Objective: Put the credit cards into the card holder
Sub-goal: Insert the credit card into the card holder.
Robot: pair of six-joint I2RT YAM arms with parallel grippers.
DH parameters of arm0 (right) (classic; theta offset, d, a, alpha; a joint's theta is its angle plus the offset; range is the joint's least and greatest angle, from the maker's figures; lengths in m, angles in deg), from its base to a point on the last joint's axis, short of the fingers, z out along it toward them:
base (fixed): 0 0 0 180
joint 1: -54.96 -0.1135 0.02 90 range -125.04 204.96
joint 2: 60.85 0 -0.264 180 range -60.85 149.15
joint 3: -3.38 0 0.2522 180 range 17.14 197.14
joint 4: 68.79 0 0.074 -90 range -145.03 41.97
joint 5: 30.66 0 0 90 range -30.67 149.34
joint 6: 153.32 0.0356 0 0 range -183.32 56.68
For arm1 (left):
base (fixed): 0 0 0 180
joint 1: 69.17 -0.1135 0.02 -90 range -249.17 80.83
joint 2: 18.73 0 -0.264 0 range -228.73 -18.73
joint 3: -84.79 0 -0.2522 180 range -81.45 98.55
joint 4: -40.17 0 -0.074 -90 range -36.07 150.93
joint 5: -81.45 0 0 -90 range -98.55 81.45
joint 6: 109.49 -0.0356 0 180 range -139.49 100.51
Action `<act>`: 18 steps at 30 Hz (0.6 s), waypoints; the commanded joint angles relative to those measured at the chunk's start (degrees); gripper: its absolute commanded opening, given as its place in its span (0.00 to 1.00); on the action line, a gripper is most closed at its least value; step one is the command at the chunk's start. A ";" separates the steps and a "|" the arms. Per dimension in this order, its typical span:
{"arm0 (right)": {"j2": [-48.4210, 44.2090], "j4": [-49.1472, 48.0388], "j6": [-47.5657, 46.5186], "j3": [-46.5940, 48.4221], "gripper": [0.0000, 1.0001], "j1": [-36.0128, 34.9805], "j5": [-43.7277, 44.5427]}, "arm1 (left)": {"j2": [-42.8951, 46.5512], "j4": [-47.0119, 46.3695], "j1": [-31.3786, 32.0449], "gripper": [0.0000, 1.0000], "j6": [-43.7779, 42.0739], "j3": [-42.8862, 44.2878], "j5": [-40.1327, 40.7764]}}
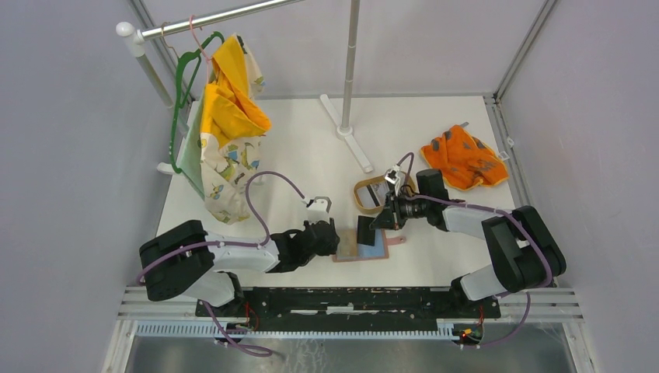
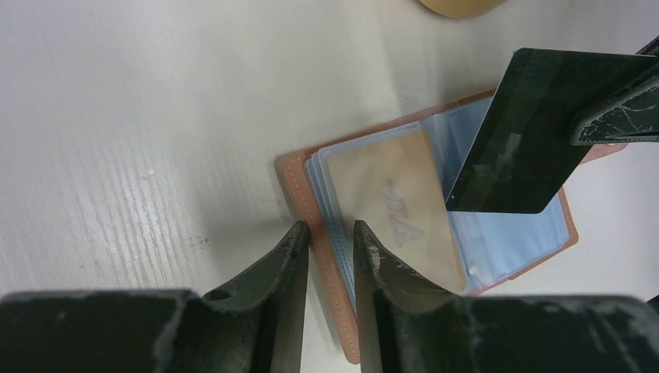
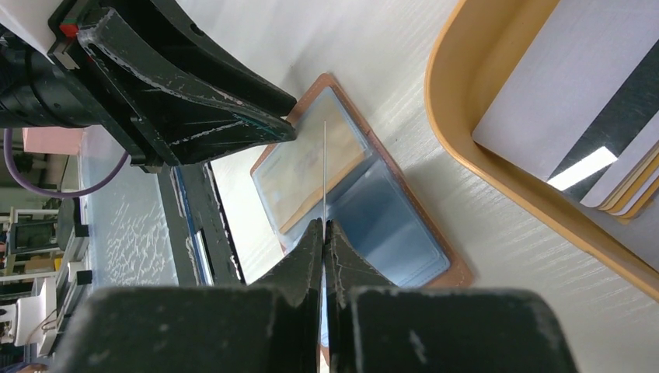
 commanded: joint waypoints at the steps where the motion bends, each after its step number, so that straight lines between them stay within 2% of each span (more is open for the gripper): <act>1: 0.35 -2.08 1.34 -0.68 0.00 -0.15 0.47 | -1.12 4.35 0.42 0.32 1.64 -0.67 0.71; 7: -0.95 -3.23 2.47 -1.57 0.00 1.25 -0.61 | 1.49 4.81 1.02 0.44 1.62 -0.67 0.39; 14: -6.31 -7.04 4.76 -6.06 0.00 4.93 -4.77 | 9.53 4.62 1.30 0.55 2.09 -3.40 -1.06; 18: -6.55 -18.10 13.47 -10.46 0.00 4.79 -6.29 | 12.53 0.84 1.38 0.59 2.35 -6.25 -4.29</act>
